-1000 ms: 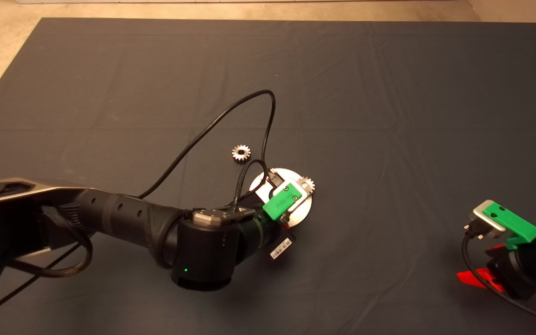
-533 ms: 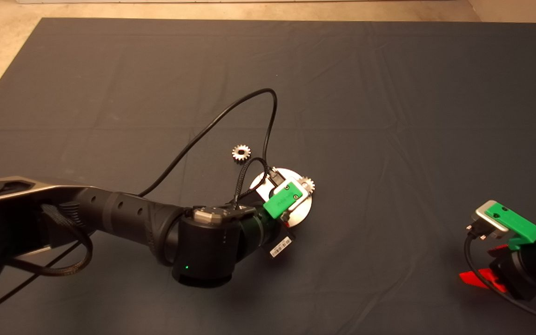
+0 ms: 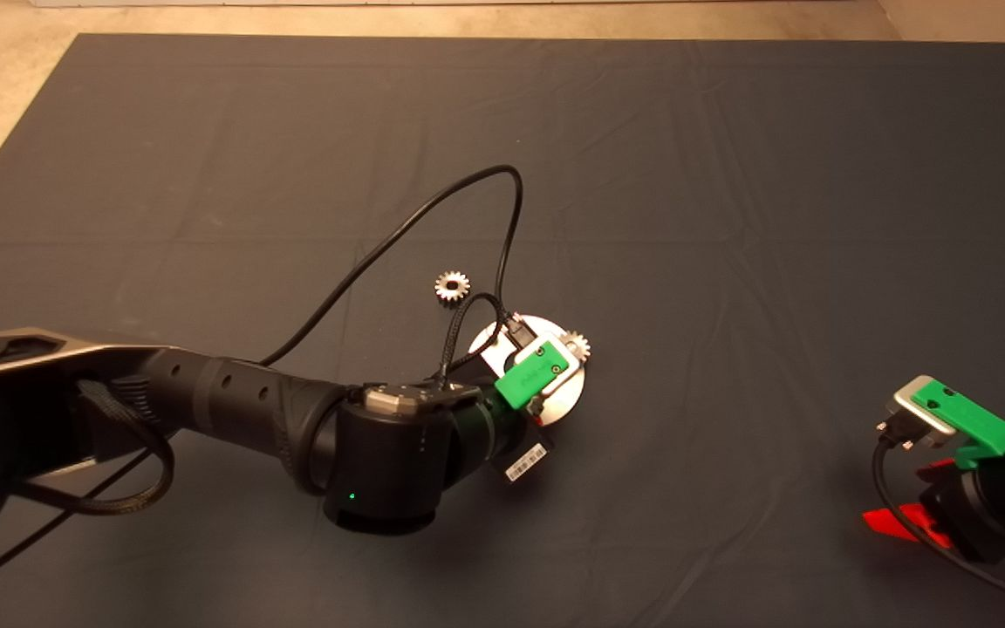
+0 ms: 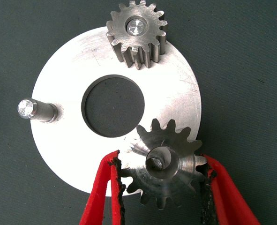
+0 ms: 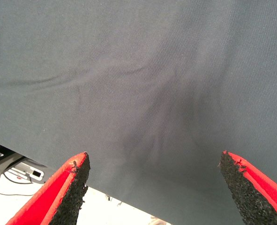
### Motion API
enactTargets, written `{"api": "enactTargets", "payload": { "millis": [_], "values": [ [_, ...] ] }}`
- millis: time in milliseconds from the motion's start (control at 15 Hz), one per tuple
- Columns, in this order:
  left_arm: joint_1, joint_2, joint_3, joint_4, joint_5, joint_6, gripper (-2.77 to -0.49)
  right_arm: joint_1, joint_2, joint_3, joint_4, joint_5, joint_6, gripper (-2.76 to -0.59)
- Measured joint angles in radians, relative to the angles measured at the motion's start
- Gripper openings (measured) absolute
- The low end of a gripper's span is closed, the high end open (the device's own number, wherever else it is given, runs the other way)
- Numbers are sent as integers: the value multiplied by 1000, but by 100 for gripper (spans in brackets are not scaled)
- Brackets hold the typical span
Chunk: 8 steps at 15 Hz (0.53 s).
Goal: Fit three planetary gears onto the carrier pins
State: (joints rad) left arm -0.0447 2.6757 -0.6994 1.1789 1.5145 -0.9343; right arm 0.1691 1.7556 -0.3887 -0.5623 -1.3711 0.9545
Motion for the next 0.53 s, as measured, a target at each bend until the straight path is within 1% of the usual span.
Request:
{"api": "enactTargets", "payload": {
  "millis": [333, 533],
  "values": [
    [-1, 0, 0, -4, -2, 6, -256, 0, -3, 0, 0, 1, 0, -131],
    [-11, 0, -3, -24, -4, 8, -256, 0, -11, 0, 0, 0, -1, -131]
  ]
}}
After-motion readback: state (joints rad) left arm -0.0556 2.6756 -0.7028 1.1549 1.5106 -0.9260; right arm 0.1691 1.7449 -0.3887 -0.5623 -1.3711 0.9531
